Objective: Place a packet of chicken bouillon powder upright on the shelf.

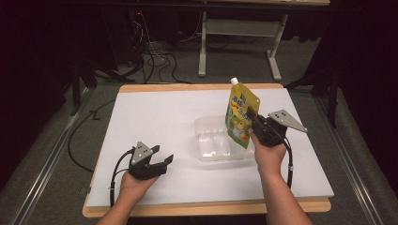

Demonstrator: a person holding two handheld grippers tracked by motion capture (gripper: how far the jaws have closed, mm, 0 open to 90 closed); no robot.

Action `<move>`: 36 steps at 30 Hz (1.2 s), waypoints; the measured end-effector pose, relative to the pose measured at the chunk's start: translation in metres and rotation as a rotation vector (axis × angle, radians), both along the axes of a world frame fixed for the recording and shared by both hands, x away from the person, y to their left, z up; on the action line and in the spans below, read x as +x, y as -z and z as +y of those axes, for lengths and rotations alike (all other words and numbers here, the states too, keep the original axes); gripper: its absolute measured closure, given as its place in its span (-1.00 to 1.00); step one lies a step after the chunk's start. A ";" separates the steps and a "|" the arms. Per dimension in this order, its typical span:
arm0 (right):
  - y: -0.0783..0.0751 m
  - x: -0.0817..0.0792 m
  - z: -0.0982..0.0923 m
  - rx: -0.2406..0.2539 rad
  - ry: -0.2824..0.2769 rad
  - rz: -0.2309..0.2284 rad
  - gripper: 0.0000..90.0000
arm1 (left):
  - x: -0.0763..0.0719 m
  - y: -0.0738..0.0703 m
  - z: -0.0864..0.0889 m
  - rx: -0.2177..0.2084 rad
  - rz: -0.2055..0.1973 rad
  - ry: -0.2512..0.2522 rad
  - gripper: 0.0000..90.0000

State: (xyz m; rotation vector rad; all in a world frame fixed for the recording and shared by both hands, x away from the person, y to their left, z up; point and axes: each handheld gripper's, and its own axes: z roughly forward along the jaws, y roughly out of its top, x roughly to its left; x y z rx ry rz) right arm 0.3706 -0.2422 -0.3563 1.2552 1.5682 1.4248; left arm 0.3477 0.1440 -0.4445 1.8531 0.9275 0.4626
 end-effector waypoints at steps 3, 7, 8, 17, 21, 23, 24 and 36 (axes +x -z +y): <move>0.001 0.000 0.001 -0.001 0.001 -0.005 1.00 | 0.000 -0.001 0.001 0.001 -0.001 0.001 -0.23; 0.004 0.000 0.003 0.000 0.001 -0.001 1.00 | 0.000 0.000 0.002 0.003 0.001 -0.001 -0.23; 0.006 0.000 0.003 -0.001 -0.001 0.000 1.00 | 0.000 0.000 0.002 0.001 0.002 -0.002 -0.23; 0.023 -0.002 0.002 0.002 -0.013 -0.040 1.00 | -0.003 -0.002 0.004 0.003 -0.007 -0.004 -0.23; 0.027 -0.003 -0.001 0.016 -0.009 -0.045 1.00 | -0.005 -0.005 -0.001 0.001 0.000 0.031 -0.23; 0.030 -0.005 -0.005 0.031 -0.016 -0.061 1.00 | -0.007 -0.007 -0.010 -0.018 0.014 0.057 -0.24; 0.030 -0.005 -0.005 0.031 -0.016 -0.061 1.00 | -0.007 -0.008 -0.016 -0.029 0.021 0.067 -0.24; 0.035 -0.008 -0.004 0.041 -0.033 -0.103 1.00 | 0.017 -0.009 -0.114 0.013 0.069 -0.018 -0.12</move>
